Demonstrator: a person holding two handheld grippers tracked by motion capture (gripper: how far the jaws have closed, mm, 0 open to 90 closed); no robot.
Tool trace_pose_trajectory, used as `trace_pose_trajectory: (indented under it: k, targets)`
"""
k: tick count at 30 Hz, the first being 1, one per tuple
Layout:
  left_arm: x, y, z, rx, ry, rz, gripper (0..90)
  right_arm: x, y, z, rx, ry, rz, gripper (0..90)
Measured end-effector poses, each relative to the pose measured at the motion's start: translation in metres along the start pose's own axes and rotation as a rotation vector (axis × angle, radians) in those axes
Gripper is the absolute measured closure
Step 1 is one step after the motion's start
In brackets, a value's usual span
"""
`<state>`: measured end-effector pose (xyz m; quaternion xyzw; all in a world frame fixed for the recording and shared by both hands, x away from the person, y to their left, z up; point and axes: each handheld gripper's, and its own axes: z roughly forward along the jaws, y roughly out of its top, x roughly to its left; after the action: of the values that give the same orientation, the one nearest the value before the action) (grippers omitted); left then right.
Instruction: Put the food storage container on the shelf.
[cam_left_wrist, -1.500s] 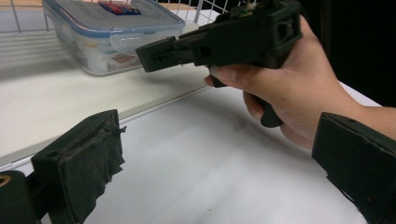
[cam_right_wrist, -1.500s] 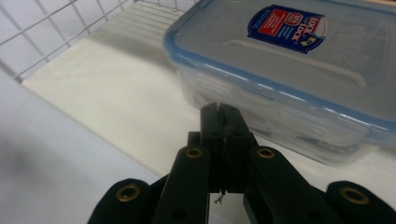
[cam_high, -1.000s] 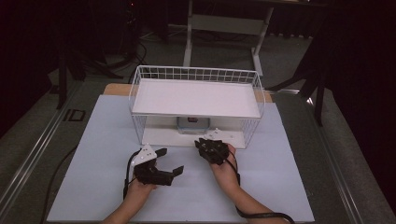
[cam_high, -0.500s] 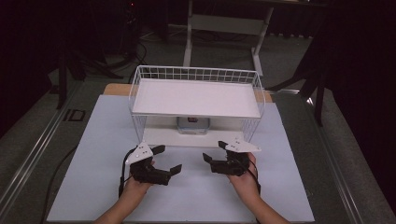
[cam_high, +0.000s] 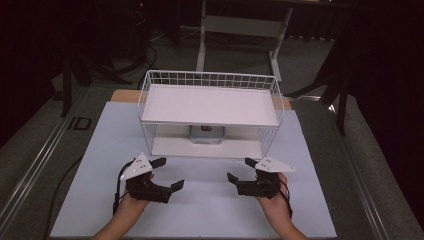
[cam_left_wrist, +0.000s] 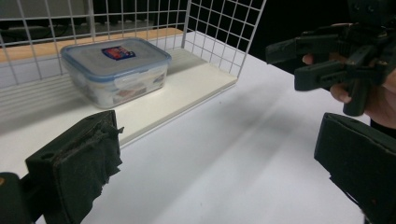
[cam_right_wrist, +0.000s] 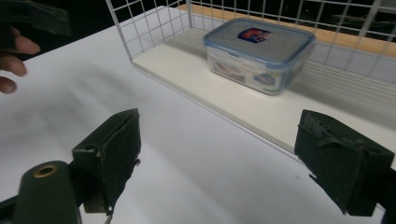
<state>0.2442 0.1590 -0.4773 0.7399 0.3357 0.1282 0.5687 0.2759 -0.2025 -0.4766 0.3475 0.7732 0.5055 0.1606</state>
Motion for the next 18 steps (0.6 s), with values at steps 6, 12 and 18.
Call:
trace_pose_trajectory:
  k: [6,12,18]
  targets:
    - [0.000,-0.004,-0.015,-0.001,0.015,0.018,1.1,-0.006,-0.003,-0.013,-0.001,-0.026,-0.009,14.8]
    - [0.001,-0.009,-0.026,-0.007,0.026,0.016,1.1,-0.010,-0.006,-0.025,-0.016,-0.007,-0.013,14.9]
    - [0.001,-0.017,-0.033,0.013,0.034,0.010,1.2,-0.014,-0.014,-0.035,0.009,-0.006,-0.010,14.9]
